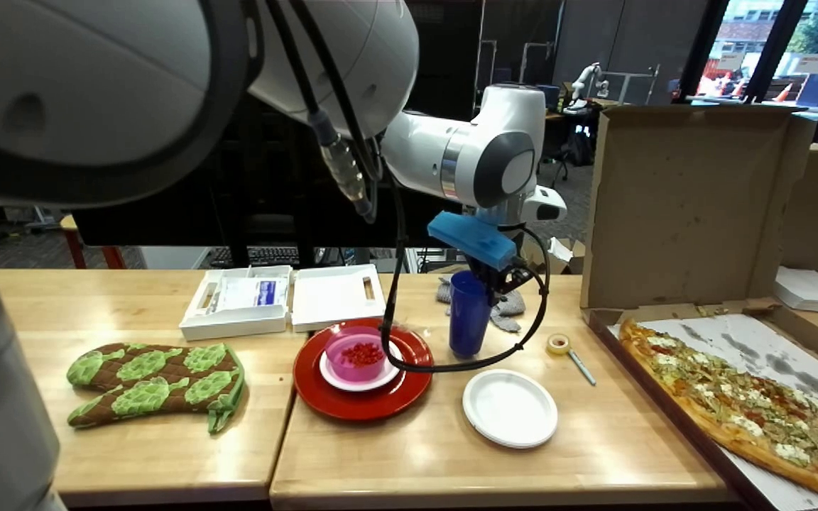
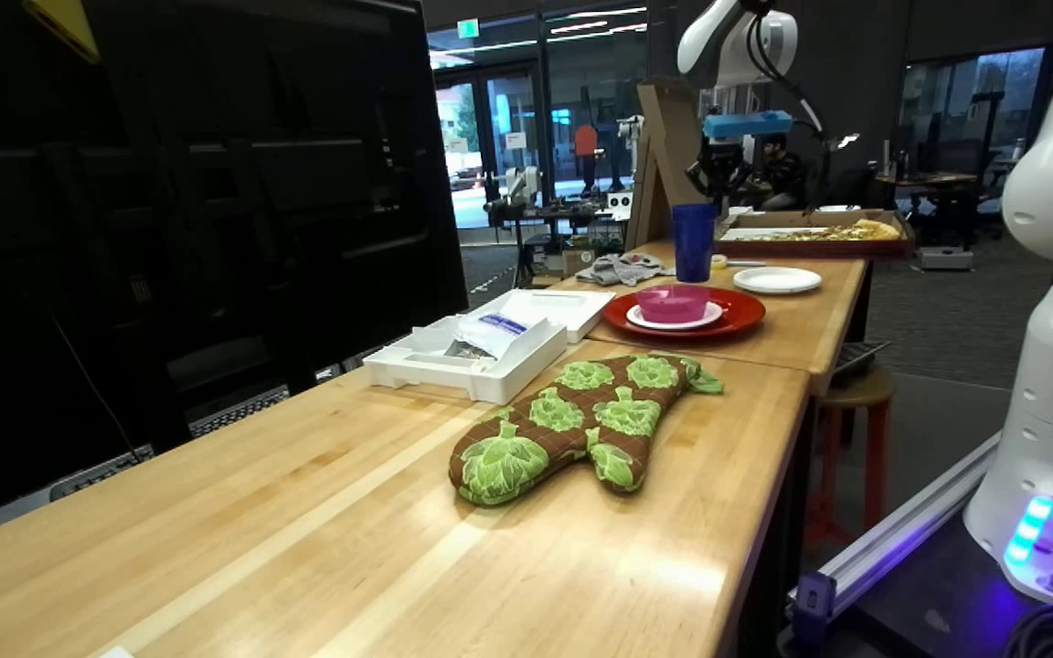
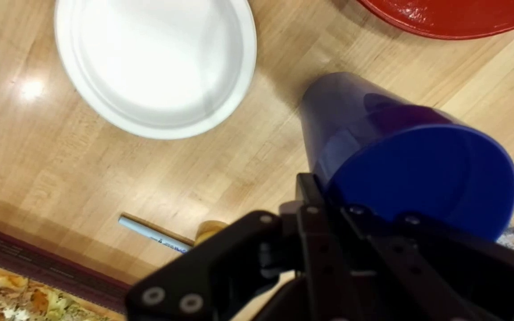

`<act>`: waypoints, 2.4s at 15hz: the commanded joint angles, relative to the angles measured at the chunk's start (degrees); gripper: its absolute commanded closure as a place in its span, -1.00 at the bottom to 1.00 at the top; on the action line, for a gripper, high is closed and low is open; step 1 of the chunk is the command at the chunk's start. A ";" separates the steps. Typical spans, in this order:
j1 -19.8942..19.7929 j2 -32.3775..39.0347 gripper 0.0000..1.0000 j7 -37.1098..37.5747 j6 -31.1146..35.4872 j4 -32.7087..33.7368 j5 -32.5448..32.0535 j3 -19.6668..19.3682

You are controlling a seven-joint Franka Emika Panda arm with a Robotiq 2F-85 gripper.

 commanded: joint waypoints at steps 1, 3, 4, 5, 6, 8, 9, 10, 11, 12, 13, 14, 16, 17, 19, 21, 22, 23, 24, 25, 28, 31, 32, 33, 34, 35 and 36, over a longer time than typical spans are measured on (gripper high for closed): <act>-0.73 1.03 0.98 -1.63 -0.97 1.48 2.14 0.19; -0.79 1.48 0.98 -1.65 -0.92 1.71 2.53 0.20; -0.83 1.61 0.98 -1.62 -1.02 1.79 2.57 0.19; -0.91 1.91 0.98 -1.71 -1.04 1.96 2.75 0.18; -0.94 2.12 0.98 -1.68 -1.13 2.10 2.79 0.19; -0.99 2.37 0.98 -1.68 -1.17 2.27 2.81 0.19; -1.03 2.50 0.98 -1.72 -1.23 2.41 2.86 0.19; -1.07 2.58 0.98 -1.75 -1.27 2.56 2.87 0.19; -1.11 2.65 0.98 -1.75 -1.27 2.64 2.89 0.19; -1.16 2.72 0.98 -1.80 -1.30 2.74 2.93 0.19; -1.19 2.75 0.98 -1.84 -1.32 2.77 2.96 0.20; -1.21 2.75 0.98 -1.91 -1.40 2.81 2.98 0.20; -1.22 2.79 0.95 -1.95 -1.40 2.83 2.95 0.21; -1.23 2.80 0.93 -2.00 -1.40 2.84 2.98 0.22; -1.24 2.87 0.51 -2.04 -1.46 2.96 2.93 0.23; -1.25 2.97 0.22 -2.07 -1.52 3.10 2.91 0.25; -1.25 2.99 0.10 -2.09 -1.52 3.13 2.90 0.26; -1.26 3.01 -0.06 -2.13 -1.53 3.16 2.92 0.26; -1.26 2.99 -0.16 -2.20 -1.50 3.12 2.93 0.26; -1.28 2.98 -0.32 -2.31 -1.51 3.11 2.93 0.26; -1.31 2.78 -0.72 -2.51 -1.48 2.84 2.83 0.22; -1.16 1.82 -0.98 -2.54 -1.18 1.98 2.31 0.25; -1.09 1.40 -1.00 -2.48 -1.03 1.65 2.05 0.24; -1.01 0.94 -1.00 -2.34 -0.93 1.35 1.76 0.23; -0.94 0.42 -1.00 -2.11 -0.78 1.03 1.43 0.20; -0.84 -0.15 -0.97 -1.70 -0.55 0.66 0.95 0.15; -0.76 -0.77 -0.90 -1.47 -0.47 0.30 0.56 0.13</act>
